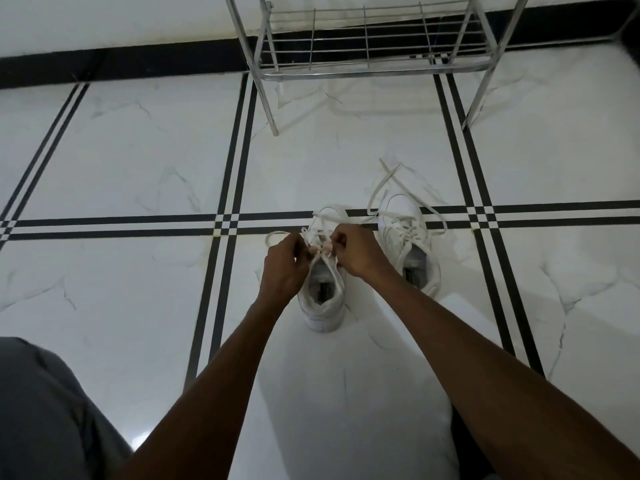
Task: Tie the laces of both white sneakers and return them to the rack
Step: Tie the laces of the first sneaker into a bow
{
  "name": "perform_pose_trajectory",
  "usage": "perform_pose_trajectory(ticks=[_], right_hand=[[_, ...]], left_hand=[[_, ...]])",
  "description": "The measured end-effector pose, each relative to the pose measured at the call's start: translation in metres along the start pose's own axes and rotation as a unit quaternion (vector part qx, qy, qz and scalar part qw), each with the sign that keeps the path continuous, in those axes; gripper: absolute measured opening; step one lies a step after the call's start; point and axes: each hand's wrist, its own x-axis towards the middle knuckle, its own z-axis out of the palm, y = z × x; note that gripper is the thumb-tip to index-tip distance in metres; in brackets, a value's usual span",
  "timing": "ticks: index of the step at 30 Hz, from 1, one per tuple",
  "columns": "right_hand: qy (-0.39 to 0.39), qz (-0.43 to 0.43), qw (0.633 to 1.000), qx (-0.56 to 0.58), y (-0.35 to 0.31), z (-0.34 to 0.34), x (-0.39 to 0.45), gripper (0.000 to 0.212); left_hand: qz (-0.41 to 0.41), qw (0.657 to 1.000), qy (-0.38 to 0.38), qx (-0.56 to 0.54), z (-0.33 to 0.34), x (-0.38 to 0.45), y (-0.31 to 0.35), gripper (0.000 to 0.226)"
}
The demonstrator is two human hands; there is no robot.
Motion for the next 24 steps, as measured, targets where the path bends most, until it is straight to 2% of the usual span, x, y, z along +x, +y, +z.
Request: perform_pose_trajectory(ticks=[4,7,14,19,24], right_hand=[[0.050,-0.003,0.998,-0.026,0.000,0.000,-0.008,0.004],[0.056,-0.006,0.998,-0.031,-0.006,-0.004,-0.010,0.013],[-0.006,0.047,0.999,0.012,-0.007,-0.019,0.001,0.018],[-0.026,0.055,0.996,0.067,-0.007,-0.018,0.004,0.031],[-0.054,0.056,0.993,0.084,-0.009,-0.022,0.007,0.027]], left_hand=[[0.012,0.998,0.013,0.055,0.007,-0.005,0.009,0.016],[0.020,0.998,0.022,0.055,0.011,-0.006,0.010,0.011],[-0.025,0.998,0.015,-0.048,0.014,-0.001,0.000,0.015],[-0.052,0.996,0.017,-0.074,0.008,0.004,-0.005,0.016],[-0.055,0.993,-0.002,-0.105,0.003,0.004,-0.006,0.018]])
